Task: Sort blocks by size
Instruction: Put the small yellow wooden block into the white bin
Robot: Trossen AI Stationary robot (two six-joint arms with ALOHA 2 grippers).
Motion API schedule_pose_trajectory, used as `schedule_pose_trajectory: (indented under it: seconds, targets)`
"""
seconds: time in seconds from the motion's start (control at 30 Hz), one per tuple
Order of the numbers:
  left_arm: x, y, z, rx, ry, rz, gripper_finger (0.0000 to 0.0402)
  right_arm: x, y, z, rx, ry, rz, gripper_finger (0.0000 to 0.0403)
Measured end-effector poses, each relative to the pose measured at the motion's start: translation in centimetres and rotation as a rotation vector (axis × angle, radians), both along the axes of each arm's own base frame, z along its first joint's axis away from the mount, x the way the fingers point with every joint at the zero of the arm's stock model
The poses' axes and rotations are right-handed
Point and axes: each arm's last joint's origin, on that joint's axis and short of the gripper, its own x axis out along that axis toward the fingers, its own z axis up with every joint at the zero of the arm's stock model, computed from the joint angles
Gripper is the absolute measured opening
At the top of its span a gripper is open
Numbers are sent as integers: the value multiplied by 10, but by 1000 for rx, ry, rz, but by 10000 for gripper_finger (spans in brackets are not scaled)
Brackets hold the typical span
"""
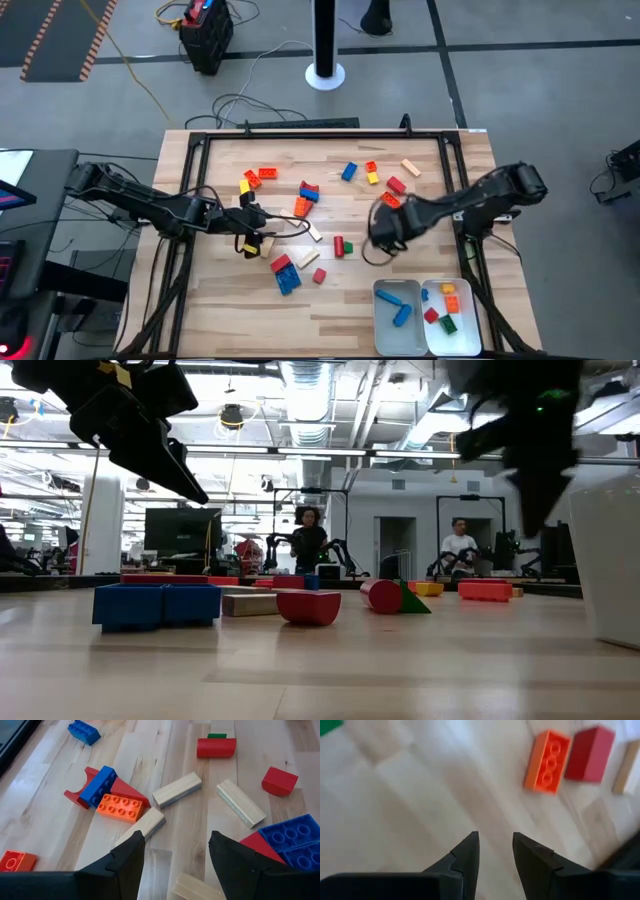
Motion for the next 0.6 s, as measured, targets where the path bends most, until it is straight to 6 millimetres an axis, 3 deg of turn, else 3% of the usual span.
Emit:
schedule_pose_trajectory:
  seconds: [0.17,0.33,0.6]
  targets:
    - [0,0,0,-2,2,2,212,10,-40,-2,9,-22,-2,166]
    - [-1,0,-1,-4,9,5,212,24,-75,-1,3,-151,-16,207]
    - [-3,1,-4,-11,43,17,212,44,-111,4,-54,-397,-71,281]
